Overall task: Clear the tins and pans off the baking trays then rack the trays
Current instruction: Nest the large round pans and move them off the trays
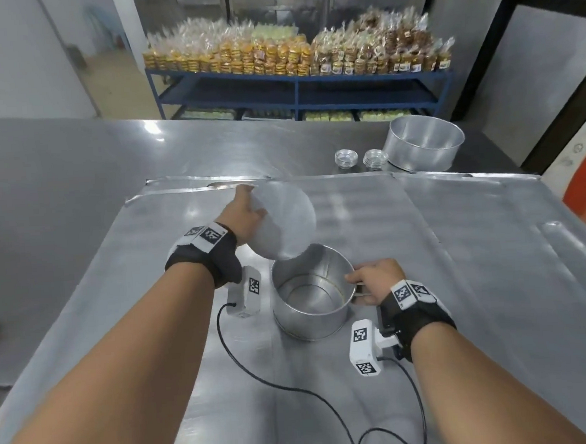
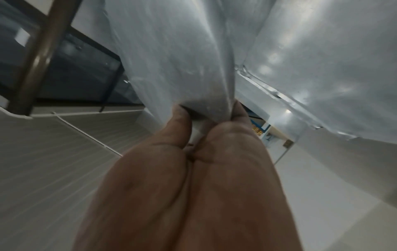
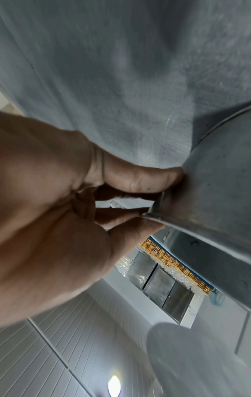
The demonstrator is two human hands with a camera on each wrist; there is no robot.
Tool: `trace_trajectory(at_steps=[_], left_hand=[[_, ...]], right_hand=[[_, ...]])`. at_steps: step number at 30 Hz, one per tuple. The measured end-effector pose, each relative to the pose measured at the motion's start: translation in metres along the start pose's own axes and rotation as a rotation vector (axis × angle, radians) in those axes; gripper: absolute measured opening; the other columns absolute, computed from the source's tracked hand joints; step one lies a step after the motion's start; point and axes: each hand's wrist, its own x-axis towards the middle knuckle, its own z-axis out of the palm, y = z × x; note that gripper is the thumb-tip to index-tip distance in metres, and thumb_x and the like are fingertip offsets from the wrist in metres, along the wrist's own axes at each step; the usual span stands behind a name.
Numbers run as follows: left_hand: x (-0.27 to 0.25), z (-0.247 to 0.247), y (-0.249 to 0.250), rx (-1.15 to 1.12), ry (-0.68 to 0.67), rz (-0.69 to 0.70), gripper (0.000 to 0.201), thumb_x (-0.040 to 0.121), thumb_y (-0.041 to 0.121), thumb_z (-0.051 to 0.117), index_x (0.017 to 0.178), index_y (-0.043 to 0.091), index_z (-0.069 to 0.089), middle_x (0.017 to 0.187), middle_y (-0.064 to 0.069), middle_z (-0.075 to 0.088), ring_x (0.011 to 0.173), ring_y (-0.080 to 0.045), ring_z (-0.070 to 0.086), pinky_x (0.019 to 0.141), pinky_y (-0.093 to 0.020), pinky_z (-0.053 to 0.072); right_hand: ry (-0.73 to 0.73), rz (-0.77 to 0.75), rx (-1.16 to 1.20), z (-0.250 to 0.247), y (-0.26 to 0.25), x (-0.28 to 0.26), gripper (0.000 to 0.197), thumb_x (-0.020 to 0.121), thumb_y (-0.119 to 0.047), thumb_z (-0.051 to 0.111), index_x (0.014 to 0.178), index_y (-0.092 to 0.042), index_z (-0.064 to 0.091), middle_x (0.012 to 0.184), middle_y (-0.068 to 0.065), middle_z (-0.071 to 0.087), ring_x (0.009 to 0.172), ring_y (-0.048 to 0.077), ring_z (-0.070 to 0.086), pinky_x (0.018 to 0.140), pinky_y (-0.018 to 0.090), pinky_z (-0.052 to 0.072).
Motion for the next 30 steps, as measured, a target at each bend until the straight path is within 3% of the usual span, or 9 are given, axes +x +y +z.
trace_trajectory(at_steps=[3, 6, 12, 14, 16, 19, 24, 27, 30], left_hand=[[-0.017, 0.022, 0.014, 0.184, -0.108, -0.001, 0.047, 0.098, 0.009, 0.047, 0.142, 0.007, 0.029, 0.126, -0.022, 0.055, 0.115, -0.037, 0.056, 0.090, -0.036, 0.045], [-0.032, 0.042, 0.023, 0.335, -0.174, -0.007, 0.047, 0.100, 0.009, 0.042, 0.144, 0.008, 0.027, 0.131, -0.020, 0.054, 0.118, -0.034, 0.054, 0.085, -0.029, 0.038], [-0.046, 0.085, 0.018, 0.505, -0.242, -0.077, 0.045, 0.097, 0.006, 0.038, 0.141, 0.008, 0.029, 0.127, -0.020, 0.056, 0.113, -0.036, 0.057, 0.087, -0.038, 0.043], [-0.049, 0.098, 0.014, 0.558, -0.257, -0.104, 0.045, 0.097, 0.006, 0.039, 0.142, 0.007, 0.029, 0.128, -0.021, 0.054, 0.115, -0.036, 0.056, 0.087, -0.037, 0.043], [-0.050, 0.109, 0.011, 0.627, -0.275, -0.148, 0.050, 0.097, 0.008, 0.041, 0.145, 0.006, 0.027, 0.135, -0.019, 0.052, 0.123, -0.036, 0.053, 0.097, -0.038, 0.046], [-0.054, 0.123, 0.007, 0.749, -0.308, -0.227, 0.061, 0.097, 0.012, 0.047, 0.150, 0.003, 0.019, 0.143, -0.020, 0.046, 0.131, -0.036, 0.049, 0.106, -0.042, 0.043], [-0.057, 0.127, 0.004, 0.750, -0.088, -0.143, 0.048, 0.091, 0.003, 0.048, 0.138, 0.009, 0.046, 0.139, -0.016, 0.046, 0.128, -0.036, 0.046, 0.104, -0.041, 0.044], [-0.055, 0.118, 0.001, 0.591, 0.037, -0.043, 0.049, 0.086, -0.005, 0.048, 0.132, 0.008, 0.055, 0.129, -0.014, 0.052, 0.122, -0.034, 0.050, 0.101, -0.035, 0.043], [-0.056, 0.113, 0.002, 0.593, 0.171, 0.019, 0.050, 0.082, -0.002, 0.055, 0.130, 0.010, 0.058, 0.124, -0.014, 0.054, 0.118, -0.037, 0.049, 0.099, -0.035, 0.041]], right_hand=[[-0.023, -0.012, -0.016, -0.002, -0.004, -0.004, 0.014, 0.065, 0.006, 0.079, 0.067, -0.007, 0.077, 0.083, 0.021, 0.075, 0.076, 0.039, 0.074, 0.067, 0.057, 0.060], [-0.062, -0.028, -0.021, -0.005, -0.008, -0.012, 0.014, 0.071, 0.010, 0.077, 0.071, -0.004, 0.077, 0.085, 0.022, 0.075, 0.077, 0.039, 0.073, 0.065, 0.053, 0.061], [-0.063, -0.037, -0.013, -0.009, -0.010, -0.018, 0.015, 0.071, 0.008, 0.079, 0.080, -0.004, 0.077, 0.084, 0.020, 0.074, 0.078, 0.038, 0.073, 0.062, 0.055, 0.060], [-0.067, -0.041, -0.022, -0.010, -0.009, -0.017, 0.013, 0.069, 0.008, 0.078, 0.072, -0.004, 0.077, 0.083, 0.023, 0.074, 0.073, 0.037, 0.072, 0.064, 0.062, 0.058], [-0.071, -0.050, -0.038, -0.009, -0.006, -0.011, 0.010, 0.063, 0.002, 0.079, 0.063, -0.007, 0.077, 0.081, 0.022, 0.075, 0.072, 0.037, 0.073, 0.068, 0.067, 0.056], [-0.094, -0.096, -0.114, -0.010, 0.004, 0.011, 0.016, 0.049, -0.014, 0.077, 0.064, -0.018, 0.078, 0.071, 0.013, 0.075, 0.077, 0.037, 0.075, 0.069, 0.058, 0.060], [-0.105, -0.116, -0.082, -0.017, -0.002, -0.007, 0.010, 0.060, -0.007, 0.078, 0.056, -0.015, 0.075, 0.072, 0.010, 0.075, 0.072, 0.034, 0.075, 0.061, 0.051, 0.062], [-0.073, -0.123, -0.057, -0.023, 0.000, -0.008, 0.027, 0.073, -0.001, 0.077, 0.055, -0.018, 0.066, 0.079, 0.013, 0.075, 0.071, 0.033, 0.074, 0.060, 0.048, 0.062], [-0.079, -0.128, -0.038, -0.029, 0.003, -0.004, 0.030, 0.077, 0.000, 0.076, 0.058, -0.020, 0.066, 0.078, 0.012, 0.074, 0.068, 0.034, 0.074, 0.060, 0.048, 0.062]])
